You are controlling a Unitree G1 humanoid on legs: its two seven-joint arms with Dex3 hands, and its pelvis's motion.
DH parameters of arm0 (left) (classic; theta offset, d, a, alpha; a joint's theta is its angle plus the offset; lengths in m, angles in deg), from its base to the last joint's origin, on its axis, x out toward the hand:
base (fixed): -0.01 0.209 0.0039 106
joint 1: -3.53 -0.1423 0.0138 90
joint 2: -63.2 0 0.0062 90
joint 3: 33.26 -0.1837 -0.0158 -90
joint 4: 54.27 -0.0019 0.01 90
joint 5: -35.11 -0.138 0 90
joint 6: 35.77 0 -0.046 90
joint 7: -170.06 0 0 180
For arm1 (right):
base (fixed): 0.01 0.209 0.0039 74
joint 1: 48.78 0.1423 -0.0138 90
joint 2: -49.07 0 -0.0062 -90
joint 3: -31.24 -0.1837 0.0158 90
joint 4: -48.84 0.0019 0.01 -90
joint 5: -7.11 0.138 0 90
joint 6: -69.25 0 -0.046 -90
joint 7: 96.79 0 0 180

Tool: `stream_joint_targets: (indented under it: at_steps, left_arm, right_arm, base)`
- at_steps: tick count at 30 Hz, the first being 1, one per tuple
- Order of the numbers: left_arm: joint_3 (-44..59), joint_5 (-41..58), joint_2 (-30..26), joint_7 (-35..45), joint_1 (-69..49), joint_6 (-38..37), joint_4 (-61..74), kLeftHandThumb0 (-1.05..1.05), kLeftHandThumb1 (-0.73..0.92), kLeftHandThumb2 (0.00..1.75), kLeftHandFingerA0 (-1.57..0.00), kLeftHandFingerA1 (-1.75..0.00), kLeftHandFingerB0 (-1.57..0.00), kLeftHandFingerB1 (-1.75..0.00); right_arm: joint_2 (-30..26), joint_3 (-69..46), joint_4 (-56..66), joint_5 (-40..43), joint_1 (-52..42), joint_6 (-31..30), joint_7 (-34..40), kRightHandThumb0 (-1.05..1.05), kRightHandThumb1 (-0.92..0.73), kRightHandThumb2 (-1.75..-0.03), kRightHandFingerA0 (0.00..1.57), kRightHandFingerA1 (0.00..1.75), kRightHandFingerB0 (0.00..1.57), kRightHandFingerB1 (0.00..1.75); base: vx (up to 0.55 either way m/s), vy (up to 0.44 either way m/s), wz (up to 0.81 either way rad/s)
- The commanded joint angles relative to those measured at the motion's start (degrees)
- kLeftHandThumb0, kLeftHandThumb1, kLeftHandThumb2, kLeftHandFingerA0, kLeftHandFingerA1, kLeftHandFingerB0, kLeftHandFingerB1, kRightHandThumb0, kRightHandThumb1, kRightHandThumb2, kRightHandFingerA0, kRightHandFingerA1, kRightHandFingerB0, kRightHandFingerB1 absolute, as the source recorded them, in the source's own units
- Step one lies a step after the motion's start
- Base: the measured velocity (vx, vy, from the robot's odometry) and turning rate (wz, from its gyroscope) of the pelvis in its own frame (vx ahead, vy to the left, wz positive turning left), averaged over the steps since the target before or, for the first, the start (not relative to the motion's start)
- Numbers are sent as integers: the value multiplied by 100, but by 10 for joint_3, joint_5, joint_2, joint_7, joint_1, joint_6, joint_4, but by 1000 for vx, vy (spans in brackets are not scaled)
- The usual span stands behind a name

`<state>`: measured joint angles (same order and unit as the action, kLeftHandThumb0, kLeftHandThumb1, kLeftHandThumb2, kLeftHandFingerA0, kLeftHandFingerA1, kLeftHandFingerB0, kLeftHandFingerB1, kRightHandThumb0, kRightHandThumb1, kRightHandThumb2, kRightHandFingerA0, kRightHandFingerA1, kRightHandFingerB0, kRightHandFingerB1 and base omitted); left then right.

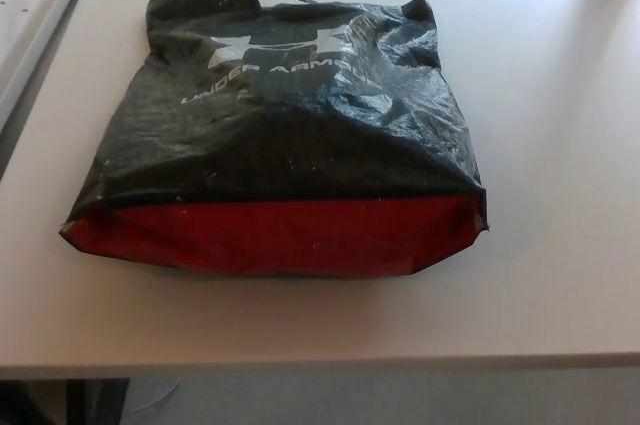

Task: A plastic bag is kept infront of the robot in the middle of the desk and the robot uses both its hands to grab it from the top and lifts it up and then releases it.

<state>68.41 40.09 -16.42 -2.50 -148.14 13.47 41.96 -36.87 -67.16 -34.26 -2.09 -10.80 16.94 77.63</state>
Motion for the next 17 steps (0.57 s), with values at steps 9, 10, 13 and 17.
stream_joint_targets:
  at_steps: [9,10,13,17]
  left_arm:
    - [5,118,27,26,-28,-250,-39,-55,86,66,-19,-34,-18,-28]
    - [5,119,27,27,-27,-253,-42,-54,86,66,-19,-34,-17,-28]
    - [3,121,23,28,-20,-274,-54,-54,86,66,-19,-34,-18,-28]
    - [1,125,20,31,-20,-275,-58,-55,85,66,-19,-33,-18,-28]
  right_arm:
    - [-28,15,-39,56,-40,199,-17,-68,-53,-89,0,27,0,23]
    - [-28,16,-39,60,-40,199,-17,-72,-56,-91,0,27,0,23]
    - [-20,5,-33,43,-41,196,-5,-79,-61,-95,2,31,1,21]
    - [-31,19,-31,65,-45,196,-19,-75,-59,-93,0,27,0,19]
  base:
    - [0,0,0]
    - [0,0,0]
    - [0,0,0]
    - [0,0,0]
